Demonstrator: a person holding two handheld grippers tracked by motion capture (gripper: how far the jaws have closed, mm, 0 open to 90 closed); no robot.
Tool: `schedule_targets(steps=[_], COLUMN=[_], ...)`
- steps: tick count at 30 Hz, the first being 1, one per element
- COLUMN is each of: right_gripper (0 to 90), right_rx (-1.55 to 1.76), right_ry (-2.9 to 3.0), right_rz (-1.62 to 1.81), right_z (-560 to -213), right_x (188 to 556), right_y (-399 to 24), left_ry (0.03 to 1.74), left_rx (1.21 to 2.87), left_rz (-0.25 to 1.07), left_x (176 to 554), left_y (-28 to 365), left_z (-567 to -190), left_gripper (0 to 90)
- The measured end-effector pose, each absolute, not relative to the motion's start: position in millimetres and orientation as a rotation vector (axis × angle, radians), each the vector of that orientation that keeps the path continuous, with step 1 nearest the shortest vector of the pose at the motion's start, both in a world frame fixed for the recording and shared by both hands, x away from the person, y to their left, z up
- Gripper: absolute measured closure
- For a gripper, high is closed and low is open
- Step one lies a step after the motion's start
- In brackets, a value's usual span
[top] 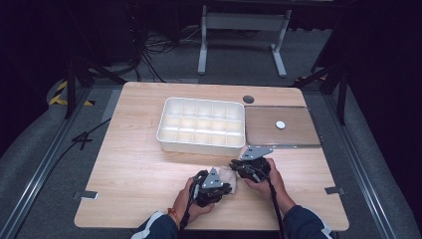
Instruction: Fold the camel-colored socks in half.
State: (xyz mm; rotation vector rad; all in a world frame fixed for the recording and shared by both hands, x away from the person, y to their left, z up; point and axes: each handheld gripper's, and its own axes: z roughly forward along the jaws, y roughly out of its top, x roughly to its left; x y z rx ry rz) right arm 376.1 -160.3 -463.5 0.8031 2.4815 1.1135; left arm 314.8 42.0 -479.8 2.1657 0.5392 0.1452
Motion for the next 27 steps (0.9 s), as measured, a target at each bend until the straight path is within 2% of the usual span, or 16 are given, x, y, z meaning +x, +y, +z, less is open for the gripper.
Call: schedule_targets(steps=[4,9,15,27], right_gripper=[76.5,75.9,77.8,81.8], right_rx=[0.859,0.661,0.643,0.724], right_ry=[2.462,2.513,2.621,2.586], right_rz=[1.157,1.303,1.235,1.148], right_z=[-457.7,-442.6,-462.3,-467.8], right_x=[376.7,358.6,358.3,363.6], right_y=[-170.8,-160.6,-149.1,-157.6], left_ry=[0.545,0.540,0.537,0.539], left_rx=[2.162,2.163,2.166,2.164], left_rz=[0.139,0.129,0.134,0.143], left_x=[314.9,316.2,316.0,315.0], left_y=[41.9,42.5,42.3,41.7], left_z=[-479.8,-479.8,-479.7,-480.1], left_gripper=[82.7,82.7,82.8,82.7])
